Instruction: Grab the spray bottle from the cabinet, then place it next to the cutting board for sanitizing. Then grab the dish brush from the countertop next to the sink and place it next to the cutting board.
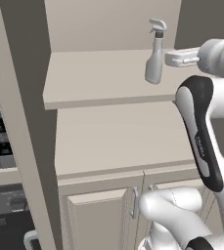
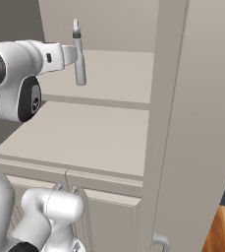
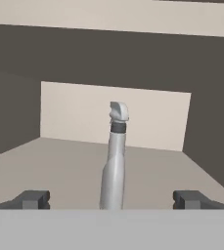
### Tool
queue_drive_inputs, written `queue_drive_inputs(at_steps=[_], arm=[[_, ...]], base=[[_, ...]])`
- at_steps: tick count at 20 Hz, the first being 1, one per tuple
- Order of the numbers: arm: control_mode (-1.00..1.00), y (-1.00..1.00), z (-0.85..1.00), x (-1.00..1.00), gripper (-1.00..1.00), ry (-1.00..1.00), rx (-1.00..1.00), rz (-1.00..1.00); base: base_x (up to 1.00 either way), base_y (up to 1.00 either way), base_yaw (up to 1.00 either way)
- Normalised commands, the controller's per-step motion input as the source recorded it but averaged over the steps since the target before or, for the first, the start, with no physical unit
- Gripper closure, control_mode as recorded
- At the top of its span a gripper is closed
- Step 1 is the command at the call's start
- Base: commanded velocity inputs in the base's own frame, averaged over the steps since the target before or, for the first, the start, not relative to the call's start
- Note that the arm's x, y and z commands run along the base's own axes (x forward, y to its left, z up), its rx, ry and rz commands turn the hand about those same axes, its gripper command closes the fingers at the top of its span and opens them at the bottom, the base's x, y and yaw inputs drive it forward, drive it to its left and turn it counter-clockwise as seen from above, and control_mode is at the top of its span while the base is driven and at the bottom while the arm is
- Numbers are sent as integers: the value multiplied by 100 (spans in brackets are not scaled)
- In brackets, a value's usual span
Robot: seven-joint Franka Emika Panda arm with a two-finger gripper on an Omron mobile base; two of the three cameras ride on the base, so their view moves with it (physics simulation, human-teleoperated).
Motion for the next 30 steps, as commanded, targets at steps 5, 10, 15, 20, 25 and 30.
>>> queue_drive_inputs(at_steps=[5,10,15,20,25,30], arm=[[-100,0,0,41,-100,0,0,0],[-100,0,0,48,-100,0,0,0],[-100,0,-3,45,-100,0,0,0],[-100,0,-2,43,-100,0,0,0],[-100,0,0,46,-100,0,0,0],[-100,0,0,44,-100,0,0,0]], base=[[0,0,0],[0,0,0],[0,0,0],[0,0,0],[0,0,0],[0,0,0]])
